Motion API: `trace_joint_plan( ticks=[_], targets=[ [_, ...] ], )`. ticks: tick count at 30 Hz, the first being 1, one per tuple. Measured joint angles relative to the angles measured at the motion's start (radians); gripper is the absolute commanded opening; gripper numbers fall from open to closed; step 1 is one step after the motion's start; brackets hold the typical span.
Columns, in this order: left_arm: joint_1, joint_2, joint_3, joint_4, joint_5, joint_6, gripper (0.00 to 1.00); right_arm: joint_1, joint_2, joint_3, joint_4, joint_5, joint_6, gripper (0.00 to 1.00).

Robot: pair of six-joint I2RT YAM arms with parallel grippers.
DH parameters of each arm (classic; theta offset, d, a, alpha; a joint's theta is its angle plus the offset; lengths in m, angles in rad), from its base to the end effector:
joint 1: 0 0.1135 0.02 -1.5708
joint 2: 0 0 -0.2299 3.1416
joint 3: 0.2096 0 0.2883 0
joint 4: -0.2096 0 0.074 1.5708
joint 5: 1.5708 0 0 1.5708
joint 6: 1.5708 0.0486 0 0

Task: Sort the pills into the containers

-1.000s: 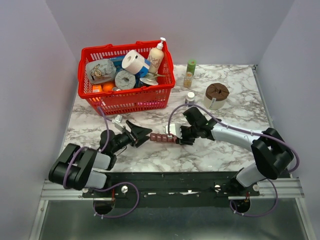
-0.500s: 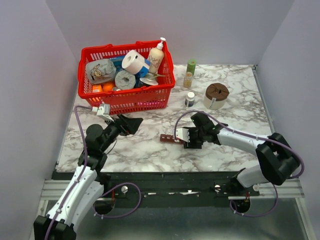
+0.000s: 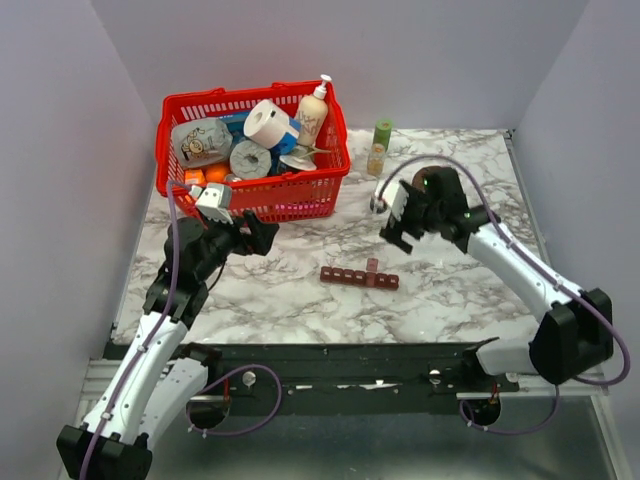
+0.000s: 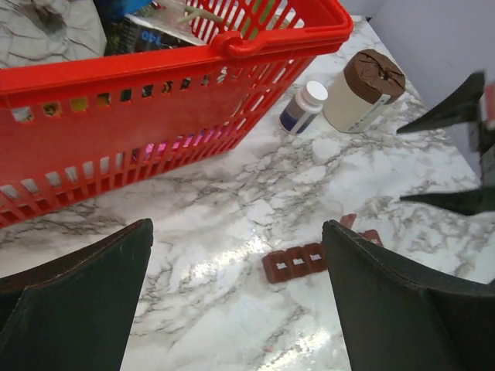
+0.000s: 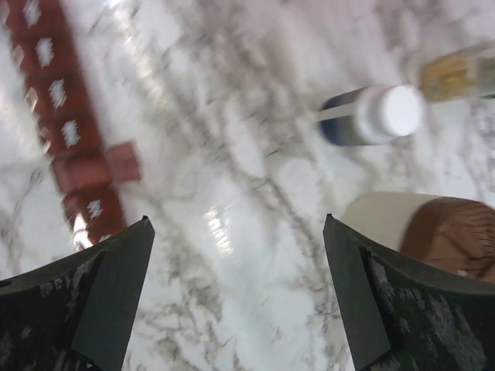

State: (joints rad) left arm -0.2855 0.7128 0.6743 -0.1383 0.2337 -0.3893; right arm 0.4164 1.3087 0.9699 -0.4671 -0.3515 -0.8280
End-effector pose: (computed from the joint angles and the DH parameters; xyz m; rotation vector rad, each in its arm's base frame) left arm 0.2363 -0.0811 0.2916 0.0826 1.7927 -0.6928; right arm 0.2943 0.1484 0.2121 -1.4859 1.7875 0.2125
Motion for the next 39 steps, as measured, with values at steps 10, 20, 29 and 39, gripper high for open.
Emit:
trace_joint_plan(
  ticks=[10, 20, 29, 39],
  targets=[
    [0.000, -0.012, -0.041, -0.054, -0.024, 0.198, 0.99, -0.058, 0.461, 0.678, -0.047, 0.061, 0.509, 0.88],
    [0.000, -0.033, -0.043, -0.053, -0.032, 0.229, 0.99, -0.071, 0.732, 0.880, -0.209, 0.153, 0.639, 0.86],
    [0.000, -0.010, -0.043, -0.051, -0.031, 0.228, 0.99, -0.071, 0.841, 0.898, -0.262, 0.209, 0.640, 0.82],
    [0.002, -0.007, -0.043, -0.051, -0.001, 0.228, 0.99, -0.071, 0.856, 0.928, -0.275, 0.232, 0.635, 0.63]
  ],
)
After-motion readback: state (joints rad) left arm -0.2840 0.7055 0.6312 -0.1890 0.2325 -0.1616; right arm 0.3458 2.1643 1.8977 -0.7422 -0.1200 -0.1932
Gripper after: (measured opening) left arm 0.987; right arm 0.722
